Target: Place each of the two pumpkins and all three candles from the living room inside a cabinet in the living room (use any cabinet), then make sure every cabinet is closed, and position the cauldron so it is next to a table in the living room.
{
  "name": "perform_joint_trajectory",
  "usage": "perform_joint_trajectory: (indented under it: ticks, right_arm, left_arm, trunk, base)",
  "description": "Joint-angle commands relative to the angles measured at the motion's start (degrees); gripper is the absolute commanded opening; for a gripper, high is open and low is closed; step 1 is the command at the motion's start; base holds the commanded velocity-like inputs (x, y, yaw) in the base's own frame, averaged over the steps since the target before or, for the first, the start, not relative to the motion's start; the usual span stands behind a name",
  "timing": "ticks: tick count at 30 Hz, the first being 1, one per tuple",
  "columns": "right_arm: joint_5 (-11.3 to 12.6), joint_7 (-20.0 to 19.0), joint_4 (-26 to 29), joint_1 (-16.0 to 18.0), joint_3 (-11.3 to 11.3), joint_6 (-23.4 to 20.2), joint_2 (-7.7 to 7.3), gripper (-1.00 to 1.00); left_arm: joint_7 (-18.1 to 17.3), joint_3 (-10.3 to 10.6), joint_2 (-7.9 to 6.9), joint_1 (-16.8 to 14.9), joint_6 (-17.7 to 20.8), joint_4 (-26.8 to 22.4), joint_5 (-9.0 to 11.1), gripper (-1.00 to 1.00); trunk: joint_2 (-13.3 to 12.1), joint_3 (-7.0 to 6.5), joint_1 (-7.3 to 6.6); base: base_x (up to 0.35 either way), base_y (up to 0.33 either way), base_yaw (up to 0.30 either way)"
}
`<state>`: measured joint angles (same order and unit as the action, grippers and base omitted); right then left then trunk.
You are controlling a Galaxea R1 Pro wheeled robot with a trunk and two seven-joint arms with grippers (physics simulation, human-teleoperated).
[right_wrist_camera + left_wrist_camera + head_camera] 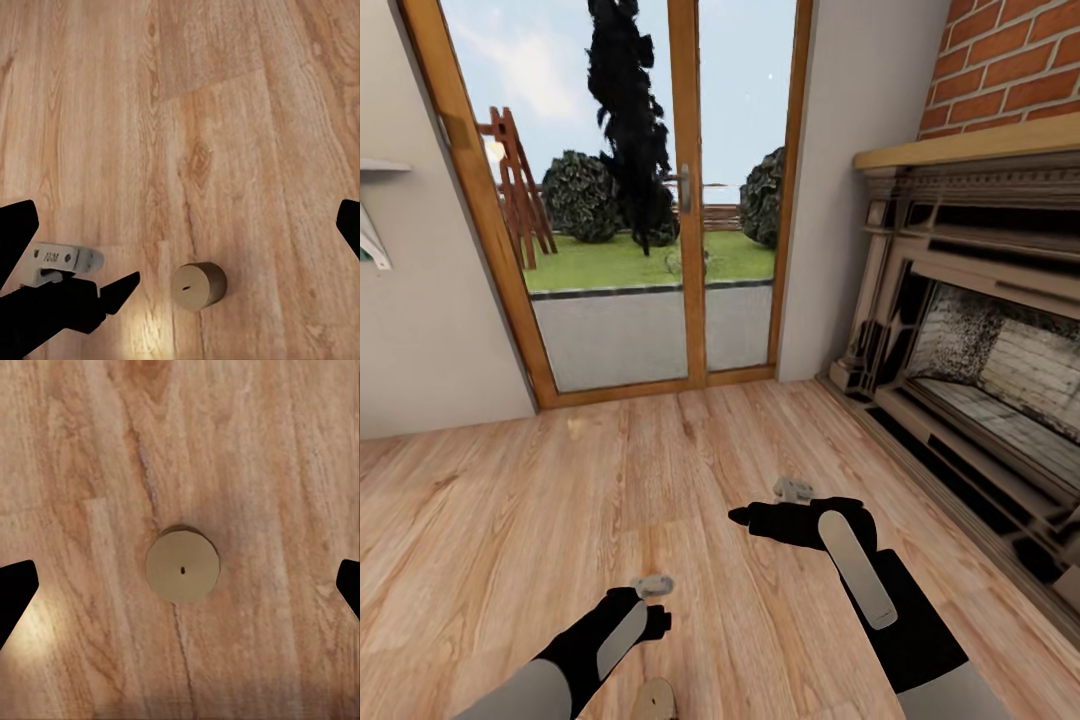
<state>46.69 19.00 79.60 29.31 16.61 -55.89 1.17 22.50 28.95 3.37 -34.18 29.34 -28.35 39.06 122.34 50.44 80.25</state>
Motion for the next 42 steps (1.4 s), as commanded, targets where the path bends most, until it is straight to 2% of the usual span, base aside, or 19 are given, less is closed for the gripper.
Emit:
perform_joint_trajectory:
  ticks: [1,16,20,26,32,35,42]
  right_arm:
    - [0.6,0.6,0.0,0.0,0.0,-0.1,0.00,1.00]
    - [0.6,0.6,-0.3,0.0,-0.1,-0.2,0.05,1.00]
    - [0.7,0.6,-0.5,0.0,-1.5,-0.3,0.00,1.00]
    - [0.7,0.6,-0.1,0.0,-1.9,-0.5,0.00,1.00]
    - [0.9,0.6,0.6,0.0,-1.9,-0.8,0.00,1.00]
    - [1.1,0.5,1.0,0.0,-1.9,-1.5,0.04,1.00]
    - [1.4,0.1,4.0,0.0,-1.8,-3.6,-0.01,1.00]
  left_arm:
    - [0.6,0.4,-0.05,-0.1,0.2,-0.5,0.6,1.00]
    - [1.1,0.5,-0.11,-0.1,0.4,-0.2,0.5,1.00]
    - [1.1,0.5,-0.11,-0.1,0.5,-0.2,0.5,1.00]
    - [1.3,0.6,-0.11,-0.1,0.3,-0.1,-0.2,1.00]
    - [1.3,0.6,-0.09,-0.1,-0.5,-0.2,-2.3,1.00]
    - [1.2,0.7,-0.11,-0.1,-0.8,-0.2,-2.5,1.00]
    - [1.1,1.2,-0.11,-0.1,-4.6,-0.1,-2.4,1.00]
  trunk:
    - [0.4,0.24,0.22]
    - [6.5,2.93,3.51]
    - [8.1,3.65,4.39]
    - [10.5,4.73,5.71]
    - [12.9,5.81,7.03]
    - [14.1,6.34,7.68]
    - [16.9,7.60,9.22]
  base:
    - [0.000,0.000,0.000]
    - [0.000,0.000,0.000]
    - [0.000,0.000,0.000]
    - [0.000,0.000,0.000]
    - [0.000,0.000,0.000]
    - [0.000,0.000,0.000]
    - [0.000,0.000,0.000]
